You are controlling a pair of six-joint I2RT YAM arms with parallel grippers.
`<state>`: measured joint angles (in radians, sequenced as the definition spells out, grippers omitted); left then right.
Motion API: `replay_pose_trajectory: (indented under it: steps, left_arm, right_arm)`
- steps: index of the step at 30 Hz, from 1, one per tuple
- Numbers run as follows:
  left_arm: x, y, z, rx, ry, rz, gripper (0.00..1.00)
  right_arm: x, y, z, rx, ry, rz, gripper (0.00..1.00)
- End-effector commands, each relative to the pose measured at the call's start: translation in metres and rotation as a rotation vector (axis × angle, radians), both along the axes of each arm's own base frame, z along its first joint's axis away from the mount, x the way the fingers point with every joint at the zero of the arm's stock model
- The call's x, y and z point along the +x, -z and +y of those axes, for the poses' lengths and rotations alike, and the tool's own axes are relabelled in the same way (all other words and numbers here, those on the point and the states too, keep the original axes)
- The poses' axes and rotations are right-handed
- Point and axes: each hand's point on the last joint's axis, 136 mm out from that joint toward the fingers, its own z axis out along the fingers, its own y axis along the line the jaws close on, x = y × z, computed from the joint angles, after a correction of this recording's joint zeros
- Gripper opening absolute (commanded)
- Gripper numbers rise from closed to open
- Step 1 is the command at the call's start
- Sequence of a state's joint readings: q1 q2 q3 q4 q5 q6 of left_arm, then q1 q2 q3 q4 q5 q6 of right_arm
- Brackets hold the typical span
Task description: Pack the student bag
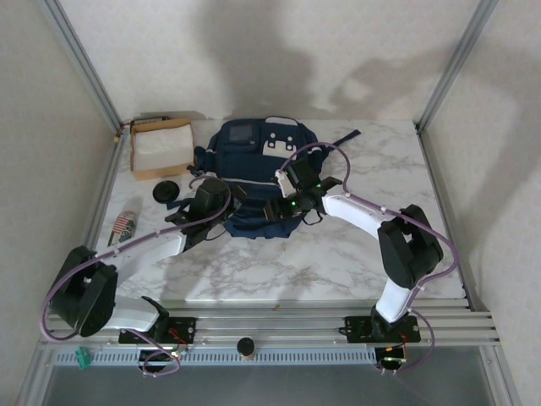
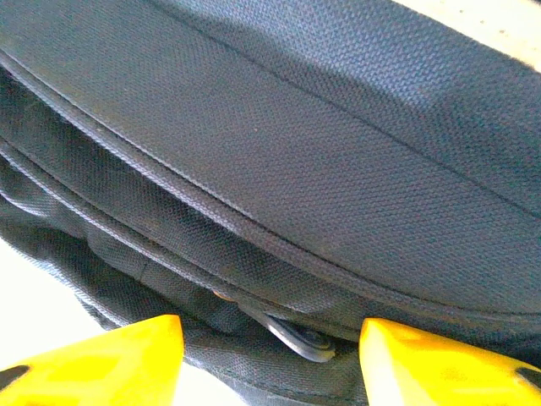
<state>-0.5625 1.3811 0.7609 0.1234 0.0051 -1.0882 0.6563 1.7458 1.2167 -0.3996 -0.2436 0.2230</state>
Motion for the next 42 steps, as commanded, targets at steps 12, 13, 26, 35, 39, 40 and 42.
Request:
replay_pose_trajectory:
  steps: [12, 13, 26, 35, 39, 40, 42]
  left_arm:
    - [0.004, 0.041, -0.011, -0.031, -0.044, 0.084, 0.27]
    - [0.004, 0.042, -0.010, -0.027, -0.046, 0.086, 0.27]
    - [0.003, 0.049, -0.009, -0.024, -0.054, 0.101, 0.28]
    - [0.001, 0.037, -0.008, -0.041, -0.069, 0.084, 0.31]
    - [-0.008, 0.021, 0.000, -0.072, -0.097, 0.072, 0.40]
    - [-0.011, 0.018, 0.004, -0.084, -0.113, 0.068, 0.42]
    - [-0.016, 0.014, 0.007, -0.135, -0.140, 0.055, 0.47]
  right_arm:
    - [0.008, 0.005, 0.007, 0.016, -0.054, 0.000, 0.67]
    - [0.006, 0.009, 0.008, 0.017, -0.056, 0.011, 0.67]
    - [-0.001, 0.027, 0.019, -0.033, -0.095, -0.005, 0.56]
    - [0.030, 0.012, 0.024, -0.022, -0.029, -0.145, 0.53]
    - [0.042, -0.047, 0.036, 0.135, -0.004, -0.286, 0.57]
    - [0.045, -0.057, 0.036, 0.168, 0.010, -0.310, 0.58]
    - [0.052, -0.070, 0.034, 0.218, 0.034, -0.346, 0.59]
